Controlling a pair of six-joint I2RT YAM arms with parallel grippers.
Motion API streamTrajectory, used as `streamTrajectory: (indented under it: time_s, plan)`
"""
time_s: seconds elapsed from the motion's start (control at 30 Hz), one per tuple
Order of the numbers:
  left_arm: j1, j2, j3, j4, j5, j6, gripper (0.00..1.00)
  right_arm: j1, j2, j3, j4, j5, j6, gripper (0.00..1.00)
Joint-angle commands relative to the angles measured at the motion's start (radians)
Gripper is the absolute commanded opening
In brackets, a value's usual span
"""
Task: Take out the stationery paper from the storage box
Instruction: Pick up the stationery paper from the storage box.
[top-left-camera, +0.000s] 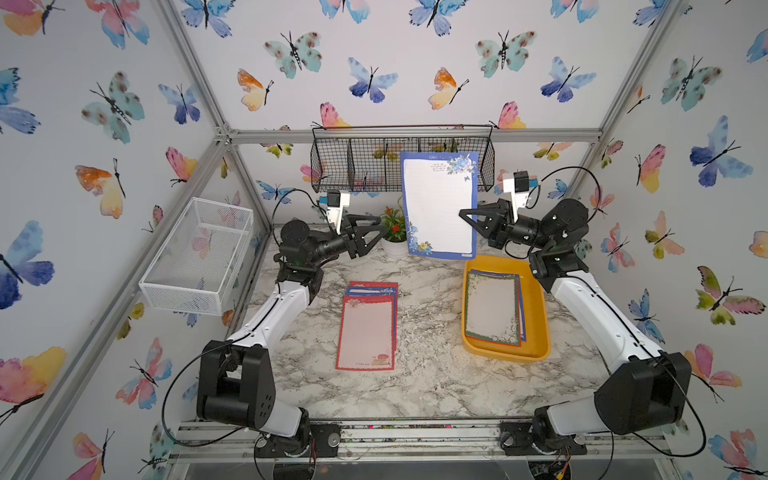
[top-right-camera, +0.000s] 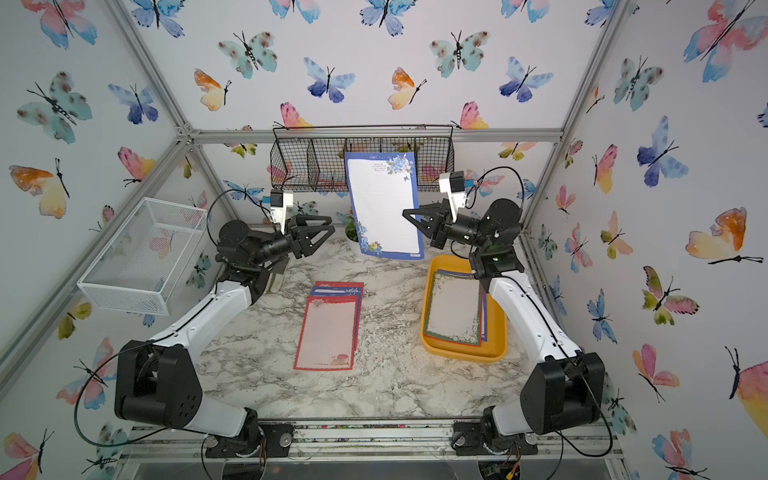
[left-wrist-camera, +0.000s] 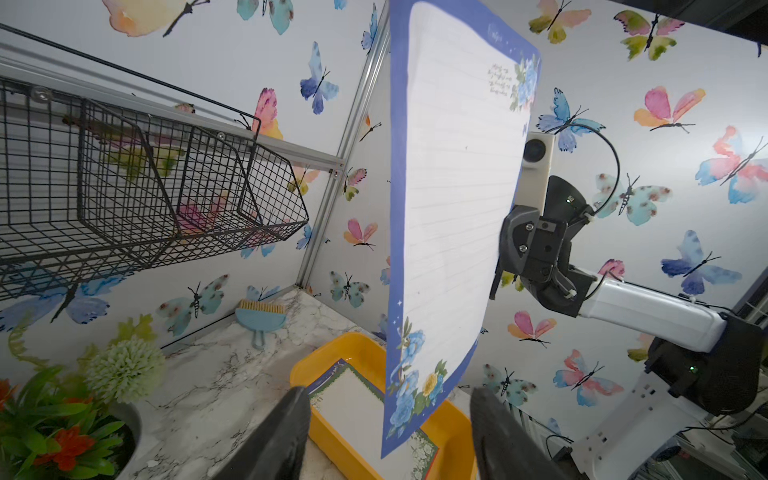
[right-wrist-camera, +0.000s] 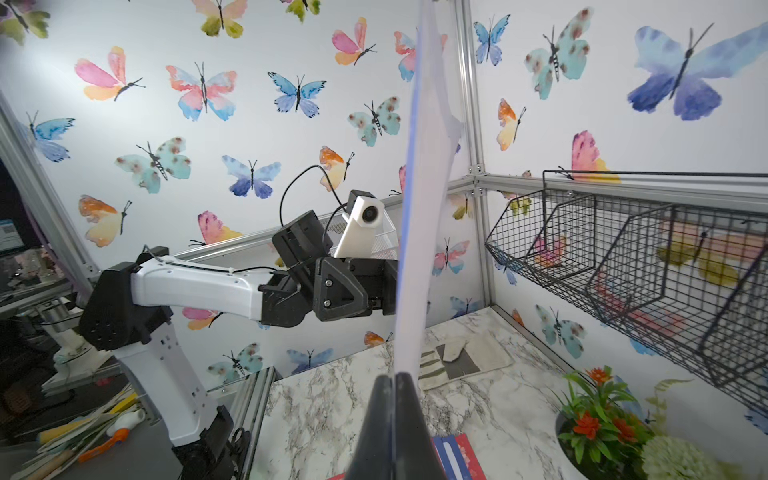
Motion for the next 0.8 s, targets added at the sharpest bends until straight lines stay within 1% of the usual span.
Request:
streamTrajectory:
  time_s: [0.0,0.3,0.4,0.5,0.6,0.7,0.77]
  plan:
    - [-0.003,-0.001,0.019,0.089,0.069,-0.057,0.63,0.022,0.009,-0.006,0.093,-0.058,0.06,0.02]
    - [-0.042,-0.021,-0.003,0.192,0.13,-0.098,0.57,0.052,0.034,-0.036,0.197,-0.065,0.143,0.02]
    - [-0.056,-0.024,-0.012,0.209,0.138,-0.103,0.55,0.057,0.043,-0.053,0.249,-0.069,0.183,0.02]
    - [-0.071,-0.021,-0.012,0.226,0.153,-0.114,0.5,0.062,0.049,-0.067,0.262,-0.068,0.194,0.02]
    - [-0.085,-0.018,-0.009,0.236,0.165,-0.126,0.38,0.064,0.049,-0.086,0.265,-0.056,0.195,0.02]
    - [-0.092,-0.018,-0.015,0.243,0.151,-0.138,0.21,0.065,0.049,-0.106,0.269,-0.047,0.197,0.02]
    - [-0.092,-0.017,-0.02,0.248,0.132,-0.148,0.17,0.067,0.046,-0.118,0.277,-0.043,0.201,0.02]
